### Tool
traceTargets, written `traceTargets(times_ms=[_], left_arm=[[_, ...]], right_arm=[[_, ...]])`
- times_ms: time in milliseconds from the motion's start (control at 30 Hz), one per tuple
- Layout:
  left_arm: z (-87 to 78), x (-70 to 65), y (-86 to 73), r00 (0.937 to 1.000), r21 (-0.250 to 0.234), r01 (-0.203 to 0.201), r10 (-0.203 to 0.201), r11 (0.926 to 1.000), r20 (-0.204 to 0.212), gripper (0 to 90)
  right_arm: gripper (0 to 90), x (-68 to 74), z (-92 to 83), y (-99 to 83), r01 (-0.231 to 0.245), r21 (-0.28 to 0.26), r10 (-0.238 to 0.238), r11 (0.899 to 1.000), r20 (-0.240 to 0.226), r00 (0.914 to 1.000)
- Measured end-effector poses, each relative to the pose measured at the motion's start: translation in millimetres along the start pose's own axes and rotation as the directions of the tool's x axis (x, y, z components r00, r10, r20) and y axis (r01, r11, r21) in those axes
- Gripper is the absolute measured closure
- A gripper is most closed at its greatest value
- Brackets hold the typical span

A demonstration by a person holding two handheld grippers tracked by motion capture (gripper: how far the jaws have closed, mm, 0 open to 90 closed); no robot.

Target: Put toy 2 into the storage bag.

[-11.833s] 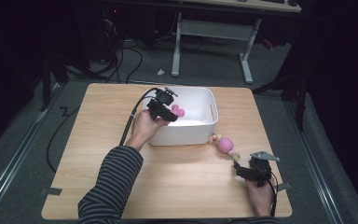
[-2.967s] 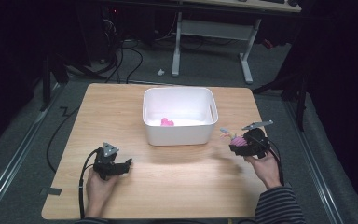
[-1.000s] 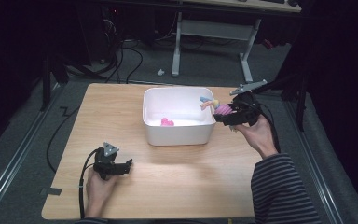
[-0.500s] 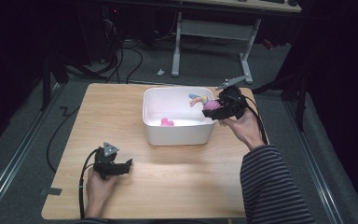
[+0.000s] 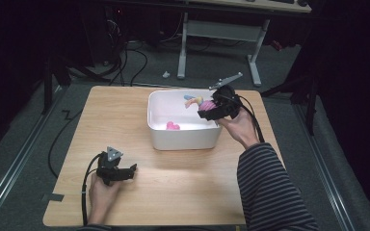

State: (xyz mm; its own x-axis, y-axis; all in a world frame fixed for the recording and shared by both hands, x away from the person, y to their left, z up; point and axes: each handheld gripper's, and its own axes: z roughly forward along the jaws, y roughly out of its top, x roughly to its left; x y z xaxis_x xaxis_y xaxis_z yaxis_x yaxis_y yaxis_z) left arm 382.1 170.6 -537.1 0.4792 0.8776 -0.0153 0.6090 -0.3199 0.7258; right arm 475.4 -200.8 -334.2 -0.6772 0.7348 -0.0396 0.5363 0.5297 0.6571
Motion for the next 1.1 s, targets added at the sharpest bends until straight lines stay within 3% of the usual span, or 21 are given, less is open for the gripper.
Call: traceTargets(times_ms=[567,933,1100], left_arm=[[0.0,-0.1,0.0,1.0,-0.002,0.002,-0.002,1.0,-0.001,14.0],[0.1,-0.2,-0.1,1.0,-0.002,0.002,-0.002,1.0,-0.001,14.0],[0.1,-0.1,-0.1,1.0,-0.002,0.002,-0.002,1.0,-0.001,14.0]], right_arm=[[34.2,15.3,34.8,4.1,0.037,0.051,-0.034,0.998,-0.05,0.9982],[34.1,21.2,43.9,0.7,0.034,0.071,-0.027,0.997,-0.09,0.9956],[33.9,26.6,44.7,1.4,0.053,0.075,-0.046,0.996,-0.093,0.9946]])
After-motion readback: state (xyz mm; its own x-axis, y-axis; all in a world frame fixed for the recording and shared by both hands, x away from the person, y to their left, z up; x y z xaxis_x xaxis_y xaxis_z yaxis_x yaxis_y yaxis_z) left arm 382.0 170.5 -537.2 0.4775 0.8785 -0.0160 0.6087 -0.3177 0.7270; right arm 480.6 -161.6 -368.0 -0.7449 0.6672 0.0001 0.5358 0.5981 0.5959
